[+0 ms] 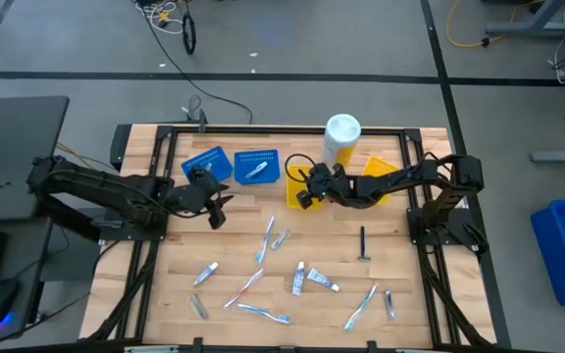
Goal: Pick & Place Travel size toiletries
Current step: Put the blue razor into the left yellow bin
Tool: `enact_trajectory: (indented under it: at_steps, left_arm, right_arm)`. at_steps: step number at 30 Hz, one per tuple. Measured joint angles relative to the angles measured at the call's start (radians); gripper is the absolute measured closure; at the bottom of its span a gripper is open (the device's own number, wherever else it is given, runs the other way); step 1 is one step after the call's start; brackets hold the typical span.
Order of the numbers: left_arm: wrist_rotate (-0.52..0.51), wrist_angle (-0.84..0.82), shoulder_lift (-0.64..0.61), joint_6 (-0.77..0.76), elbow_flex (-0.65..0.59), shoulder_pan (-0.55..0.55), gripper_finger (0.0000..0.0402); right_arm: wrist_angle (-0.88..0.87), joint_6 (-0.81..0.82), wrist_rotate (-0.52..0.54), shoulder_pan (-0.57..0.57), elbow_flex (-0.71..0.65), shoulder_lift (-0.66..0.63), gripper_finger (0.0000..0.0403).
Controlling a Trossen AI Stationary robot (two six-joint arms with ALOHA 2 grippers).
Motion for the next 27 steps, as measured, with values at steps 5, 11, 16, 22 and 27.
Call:
enact_trajectory:
  at_steps: [5,11,16,22,27]
  left_arm:
    - [-0.013,0.01,0.0,0.0,0.0,0.0,0.0253]
    - [-0.017,0.013,0.0,0.0,0.0,0.0,0.0253]
    - [-0.017,0.012,0.0,0.0,0.0,0.0,0.0253]
    - [-0.016,0.011,0.0,0.0,0.0,0.0,0.0253]
    - [-0.016,0.01,0.0,0.0,0.0,0.0,0.0253]
  right_arm:
    - [0.057,-0.004,-0.045,0.0,-0.001,0.016,0.0353]
    - [0.074,-0.004,-0.051,-0.006,-0.003,0.043,0.0353]
    - [0.108,-0.003,-0.104,-0.021,-0.002,0.064,0.0341]
    - [0.116,-0.003,-0.148,-0.044,-0.002,0.063,0.0303]
    - [0.12,-0.003,-0.153,-0.054,-0.002,0.059,0.0259]
